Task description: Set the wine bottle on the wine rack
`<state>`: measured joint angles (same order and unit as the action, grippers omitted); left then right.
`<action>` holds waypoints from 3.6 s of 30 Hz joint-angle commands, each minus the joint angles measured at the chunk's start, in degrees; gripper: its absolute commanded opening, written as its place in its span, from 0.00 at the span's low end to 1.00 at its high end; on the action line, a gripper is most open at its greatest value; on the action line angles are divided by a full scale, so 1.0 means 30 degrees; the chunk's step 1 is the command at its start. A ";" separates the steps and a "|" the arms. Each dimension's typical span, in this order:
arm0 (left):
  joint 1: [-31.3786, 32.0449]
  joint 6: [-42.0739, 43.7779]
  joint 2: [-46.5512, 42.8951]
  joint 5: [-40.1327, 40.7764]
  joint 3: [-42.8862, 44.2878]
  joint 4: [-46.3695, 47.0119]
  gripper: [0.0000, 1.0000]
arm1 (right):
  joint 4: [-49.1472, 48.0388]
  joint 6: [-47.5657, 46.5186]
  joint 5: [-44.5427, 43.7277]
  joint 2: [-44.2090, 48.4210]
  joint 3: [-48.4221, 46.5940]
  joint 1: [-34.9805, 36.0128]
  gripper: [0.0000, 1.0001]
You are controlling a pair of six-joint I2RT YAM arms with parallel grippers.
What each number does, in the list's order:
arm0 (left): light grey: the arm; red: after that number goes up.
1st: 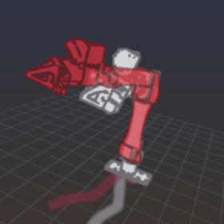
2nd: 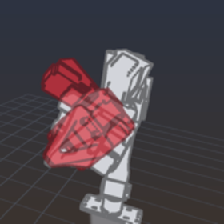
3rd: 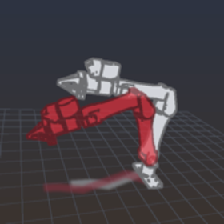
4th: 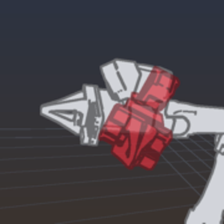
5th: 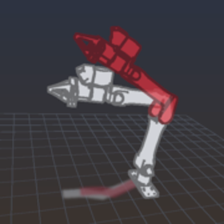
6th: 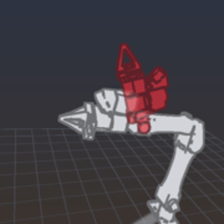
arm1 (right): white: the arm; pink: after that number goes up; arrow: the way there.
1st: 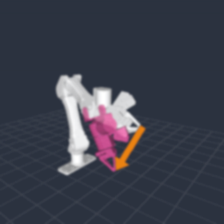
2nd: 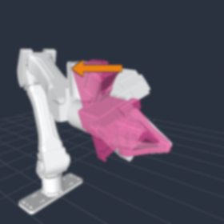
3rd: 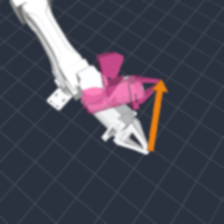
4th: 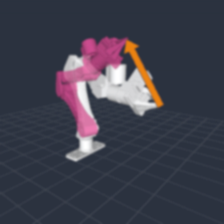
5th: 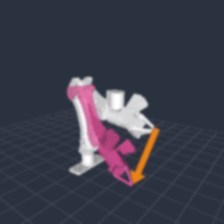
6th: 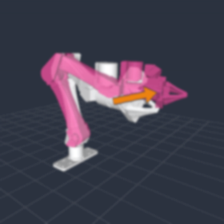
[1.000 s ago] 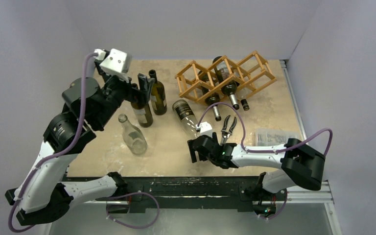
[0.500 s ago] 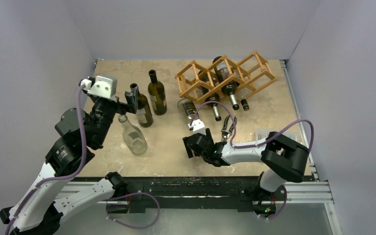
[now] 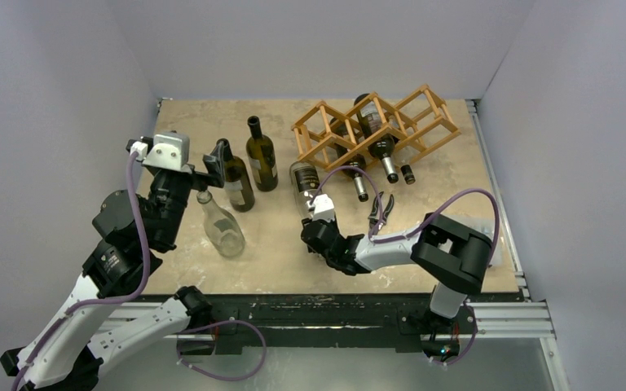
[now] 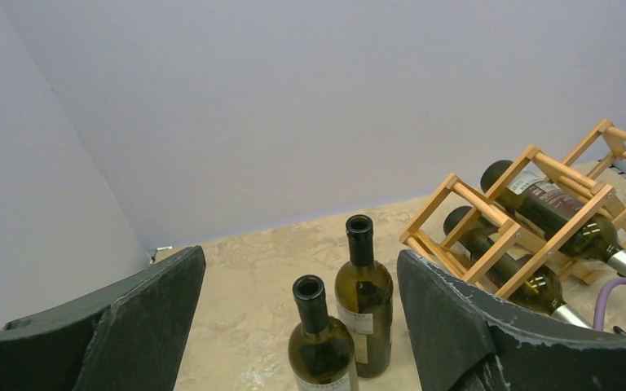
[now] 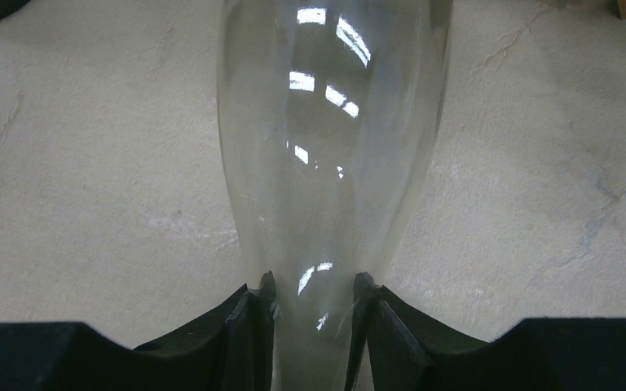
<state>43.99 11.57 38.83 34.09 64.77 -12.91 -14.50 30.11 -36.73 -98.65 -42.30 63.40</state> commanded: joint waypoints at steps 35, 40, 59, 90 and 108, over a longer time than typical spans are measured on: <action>-0.0249 -0.1341 0.0562 -0.0595 0.0536 -0.0210 0.85 | 0.3673 -0.1753 0.2320 1.2011 0.1813 -0.0068 0.00; -0.0268 -0.1396 0.0564 -0.0627 0.0545 -0.0239 0.85 | 0.3483 -0.1811 0.2814 1.4382 0.2098 -0.0069 0.00; -0.0264 -0.1506 0.0578 -0.0732 0.0587 -0.0323 0.84 | 0.5414 -0.5430 0.2431 1.6273 -0.3010 -0.0126 0.00; -0.0276 -0.1653 0.0624 -0.1307 0.0695 -0.0524 0.84 | 1.1470 -0.7979 1.4895 0.9688 -1.3207 -1.7759 0.00; -0.0245 -0.1818 0.0645 -0.1489 0.0704 -0.0605 0.84 | 1.0285 -0.5939 2.4019 0.6115 -1.4001 -2.3094 0.00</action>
<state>43.51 7.03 40.51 30.44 64.93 -15.55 30.79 11.49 27.09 -82.00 -78.94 -5.61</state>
